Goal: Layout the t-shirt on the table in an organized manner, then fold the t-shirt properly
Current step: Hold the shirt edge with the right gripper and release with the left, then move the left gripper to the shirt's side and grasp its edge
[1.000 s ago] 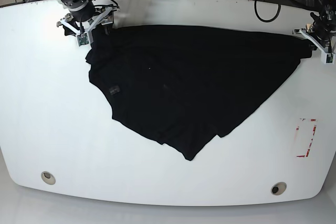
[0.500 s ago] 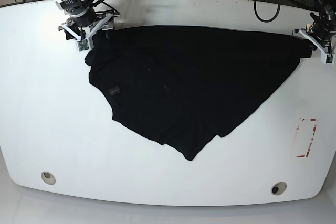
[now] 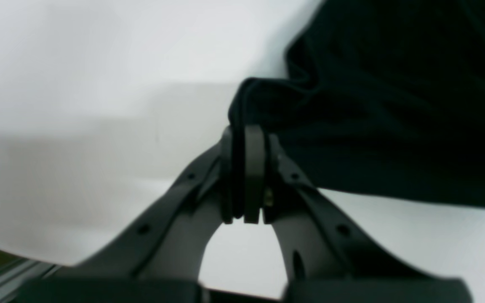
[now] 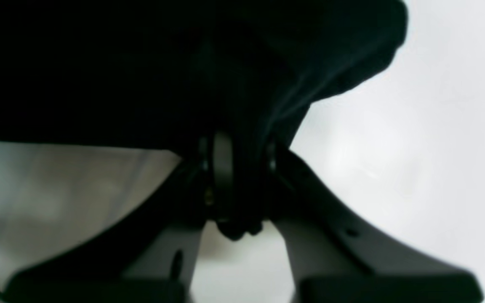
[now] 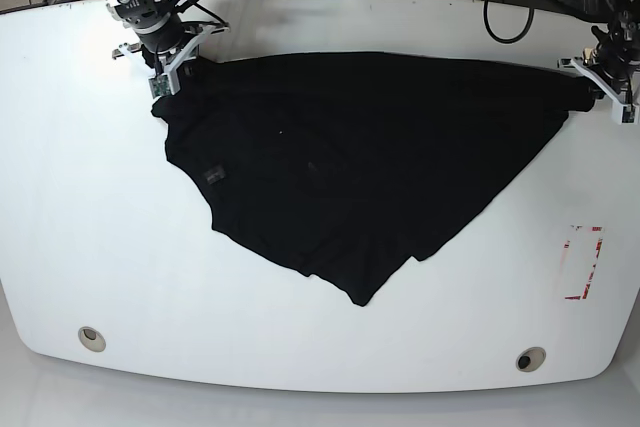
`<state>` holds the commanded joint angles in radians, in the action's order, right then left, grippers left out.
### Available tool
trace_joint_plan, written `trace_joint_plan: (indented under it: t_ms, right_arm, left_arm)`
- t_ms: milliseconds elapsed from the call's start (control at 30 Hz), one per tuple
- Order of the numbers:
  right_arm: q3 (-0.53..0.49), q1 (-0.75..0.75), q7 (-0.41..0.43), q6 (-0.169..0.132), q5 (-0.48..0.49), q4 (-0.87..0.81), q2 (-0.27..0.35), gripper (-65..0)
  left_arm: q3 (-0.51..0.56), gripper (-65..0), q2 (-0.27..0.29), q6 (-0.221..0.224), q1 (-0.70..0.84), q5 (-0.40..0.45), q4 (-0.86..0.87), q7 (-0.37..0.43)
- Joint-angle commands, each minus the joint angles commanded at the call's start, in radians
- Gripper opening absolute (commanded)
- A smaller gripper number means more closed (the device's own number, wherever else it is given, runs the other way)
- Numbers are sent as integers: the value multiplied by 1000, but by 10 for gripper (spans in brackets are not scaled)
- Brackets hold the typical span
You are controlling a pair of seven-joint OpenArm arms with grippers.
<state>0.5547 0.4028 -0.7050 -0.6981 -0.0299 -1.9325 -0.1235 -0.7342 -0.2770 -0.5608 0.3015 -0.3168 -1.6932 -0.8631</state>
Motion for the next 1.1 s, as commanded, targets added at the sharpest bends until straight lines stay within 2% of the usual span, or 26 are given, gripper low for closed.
trace_joint_plan:
  t_ms: [133, 167, 300, 333, 433, 467, 633, 800, 833, 867, 1000, 1100]
  right_arm:
    - [2, 2, 0, 0, 0, 0, 0, -644]
    - [3, 2, 0, 0, 0, 0, 0, -644]
    - [3, 3, 0, 0, 0, 0, 2, -644]
    - [3, 3, 0, 0, 0, 0, 2, -644]
    - [3, 3, 0, 0, 0, -2, 2, -644]
    - [3, 3, 0, 0, 0, -2, 2, -644]
    - [2, 3, 0, 0, 0, -3, 2, -644]
    - [2, 3, 2, 0, 0, -5, 2, -644]
    - [2, 3, 2, 0, 0, -5, 2, -644]
    - [2, 3, 2, 0, 0, -3, 2, -644]
    - [2, 3, 2, 0, 0, -2, 2, -644]
    - [0, 2, 2, 0, 0, -2, 2, -644]
  left_arm:
    - [0, -650, 0, 0, 0, 0, -12, 0]
    - [0, -633, 0, 0, 2, 0, -18, -2]
    - [0, -497, 0, -2, 6, -3, -46, -18]
    - [0, -429, 0, -2, 6, -3, -54, -31]
    - [0, -307, 0, -2, 6, -3, -72, -51]
    - [-2, -288, 0, -2, 6, -5, -78, -55]
    - [-5, -278, 0, -17, 6, -8, -160, -107]
    - [-35, -278, 6, -98, -28, -8, -207, -141]
    - [-35, -278, 8, -126, -64, -15, -209, -158]
    - [-35, -278, 8, -132, -86, -21, -209, -169]
    - [-35, -278, 23, -117, -203, -21, -207, -206]
    - [-5, -278, 46, -81, -310, -12, -178, -226]
